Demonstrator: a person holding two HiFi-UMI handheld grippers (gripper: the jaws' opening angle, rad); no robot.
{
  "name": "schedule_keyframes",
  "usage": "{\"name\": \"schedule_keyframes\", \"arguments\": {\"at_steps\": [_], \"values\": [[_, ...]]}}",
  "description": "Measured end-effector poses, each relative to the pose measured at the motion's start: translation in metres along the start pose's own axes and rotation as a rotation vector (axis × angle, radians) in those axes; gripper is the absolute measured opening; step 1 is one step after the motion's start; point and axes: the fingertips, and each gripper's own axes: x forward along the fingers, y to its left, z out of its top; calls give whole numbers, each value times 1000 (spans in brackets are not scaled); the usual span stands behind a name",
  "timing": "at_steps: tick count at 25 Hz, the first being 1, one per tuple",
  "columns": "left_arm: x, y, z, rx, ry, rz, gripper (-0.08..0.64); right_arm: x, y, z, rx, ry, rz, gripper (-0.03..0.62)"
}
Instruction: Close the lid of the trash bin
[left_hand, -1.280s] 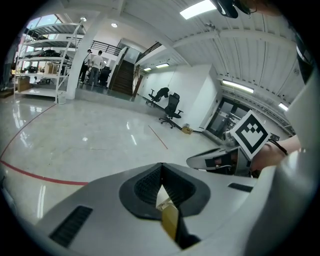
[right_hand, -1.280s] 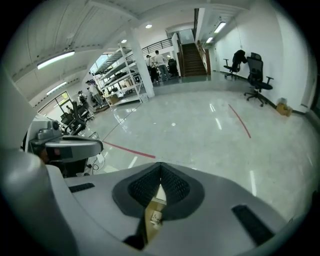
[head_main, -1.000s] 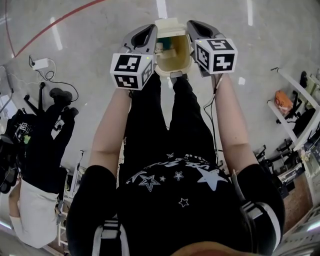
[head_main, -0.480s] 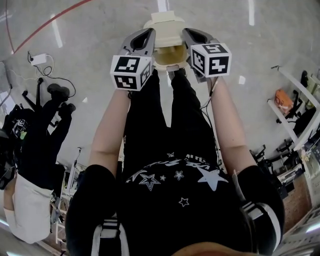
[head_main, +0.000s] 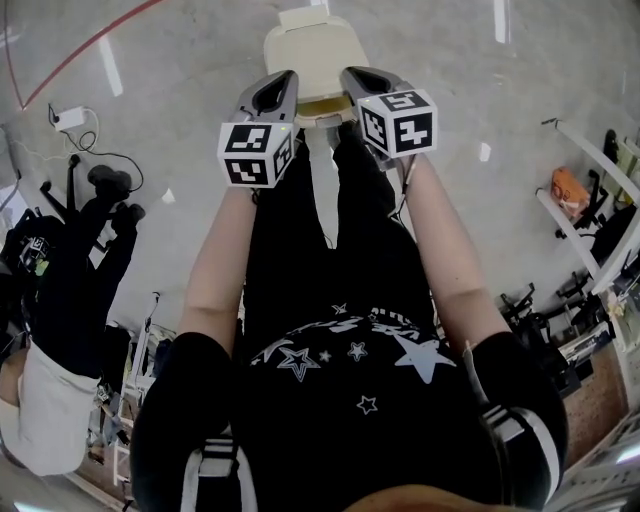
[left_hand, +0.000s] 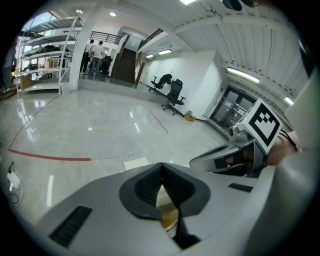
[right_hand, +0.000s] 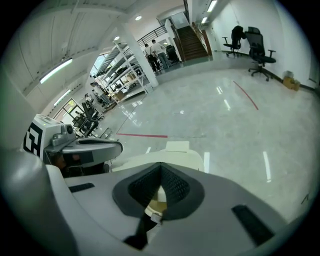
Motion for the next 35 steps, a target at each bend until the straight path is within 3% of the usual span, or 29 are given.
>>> {"name": "schedule_keyframes", "arguments": {"at_steps": [17, 29, 35], "values": [[7, -24, -98, -49, 50, 180, 11, 8, -16, -74, -62, 81, 144, 6], [26, -18, -165, -55, 190, 156, 11, 39, -28, -130, -15, 183, 109, 6], [41, -17, -189, -37, 265, 109, 11, 53, -39, -148, 14, 225, 77, 6]]}}
